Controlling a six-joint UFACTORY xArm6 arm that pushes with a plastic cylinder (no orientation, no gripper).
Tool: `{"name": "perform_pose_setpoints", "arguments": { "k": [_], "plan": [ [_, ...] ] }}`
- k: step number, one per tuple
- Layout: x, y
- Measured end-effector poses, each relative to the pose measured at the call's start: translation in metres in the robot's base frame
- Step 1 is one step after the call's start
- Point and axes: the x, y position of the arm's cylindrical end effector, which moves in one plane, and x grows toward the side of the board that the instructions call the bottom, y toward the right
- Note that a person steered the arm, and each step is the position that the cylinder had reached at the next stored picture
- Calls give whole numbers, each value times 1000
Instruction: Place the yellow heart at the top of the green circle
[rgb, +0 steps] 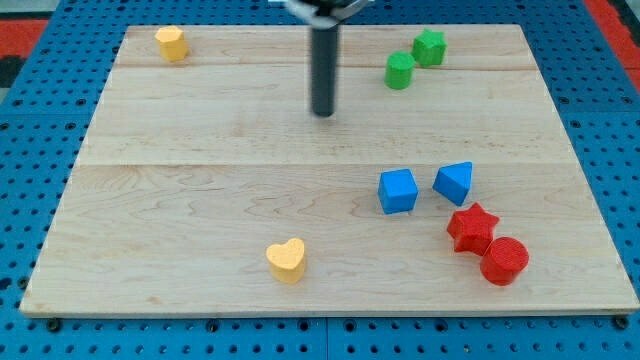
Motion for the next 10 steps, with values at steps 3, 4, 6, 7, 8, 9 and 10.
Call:
{"name": "perform_pose_setpoints", "arguments": {
  "k": [3,4,6,7,8,9,10],
  "plan": [
    [231,-75],
    [220,-28],
    [162,-22],
    [144,-1],
    [184,-28],
    [172,48],
    [130,49]
  ]
}}
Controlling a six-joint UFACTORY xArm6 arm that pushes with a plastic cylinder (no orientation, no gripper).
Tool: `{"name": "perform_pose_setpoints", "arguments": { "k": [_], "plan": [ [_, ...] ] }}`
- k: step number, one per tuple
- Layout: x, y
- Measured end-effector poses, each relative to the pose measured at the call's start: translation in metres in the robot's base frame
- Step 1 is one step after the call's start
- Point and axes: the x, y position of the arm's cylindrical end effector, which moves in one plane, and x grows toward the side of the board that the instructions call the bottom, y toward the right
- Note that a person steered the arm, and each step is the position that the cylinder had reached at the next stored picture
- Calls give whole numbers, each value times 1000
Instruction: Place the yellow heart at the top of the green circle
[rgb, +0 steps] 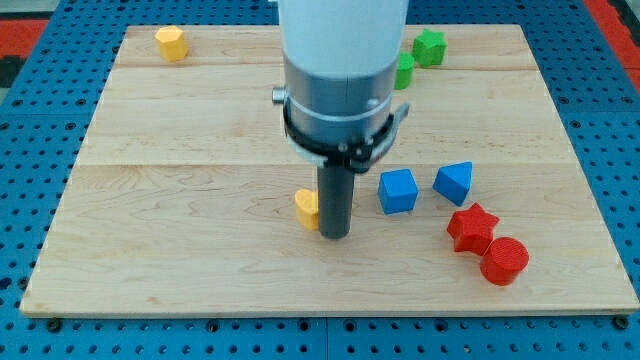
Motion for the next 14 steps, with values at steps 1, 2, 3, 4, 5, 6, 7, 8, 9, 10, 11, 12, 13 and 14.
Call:
{"name": "perform_pose_setpoints", "arguments": {
  "k": [1,2,3,4,5,6,7,8,9,10,11,12,13,14],
  "plan": [
    [-43,-18],
    [-16,-13],
    [-15,-52],
    [-56,-55],
    [-108,-45],
    [-99,-46],
    [-82,-65],
    [-112,-60],
    [-153,-39],
    [-156,-60],
    [-152,-99],
    [-183,-97],
    [-212,-31],
    [-230,5]
  ]
}}
